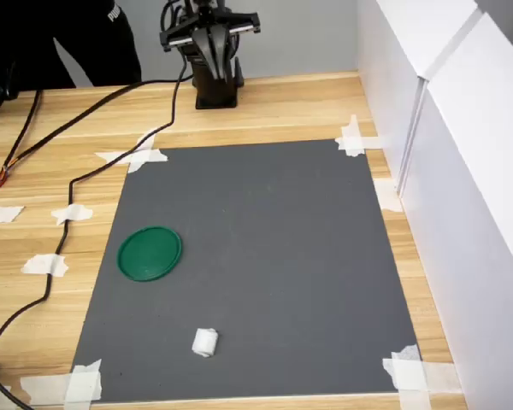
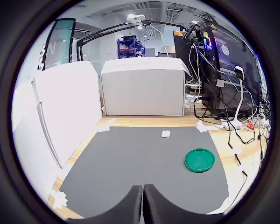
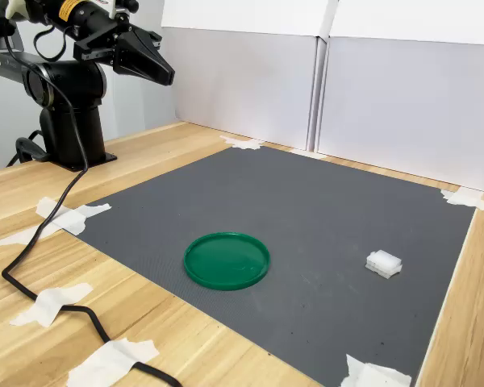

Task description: Grasp a white terminal and put it on the green lid.

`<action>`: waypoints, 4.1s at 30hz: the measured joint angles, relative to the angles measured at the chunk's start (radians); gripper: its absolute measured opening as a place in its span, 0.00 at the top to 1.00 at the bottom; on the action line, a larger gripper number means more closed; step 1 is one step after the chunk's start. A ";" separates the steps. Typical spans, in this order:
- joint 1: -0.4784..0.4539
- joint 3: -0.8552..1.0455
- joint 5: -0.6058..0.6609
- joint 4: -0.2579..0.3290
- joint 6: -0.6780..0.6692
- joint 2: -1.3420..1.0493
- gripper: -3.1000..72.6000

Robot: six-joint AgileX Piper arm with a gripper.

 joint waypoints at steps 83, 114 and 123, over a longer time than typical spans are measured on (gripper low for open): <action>0.000 -1.459 0.586 -0.239 -0.281 1.673 0.03; 0.022 -1.687 0.477 -0.270 -0.232 2.068 0.03; 0.022 -1.687 0.497 -0.261 -0.251 2.124 0.03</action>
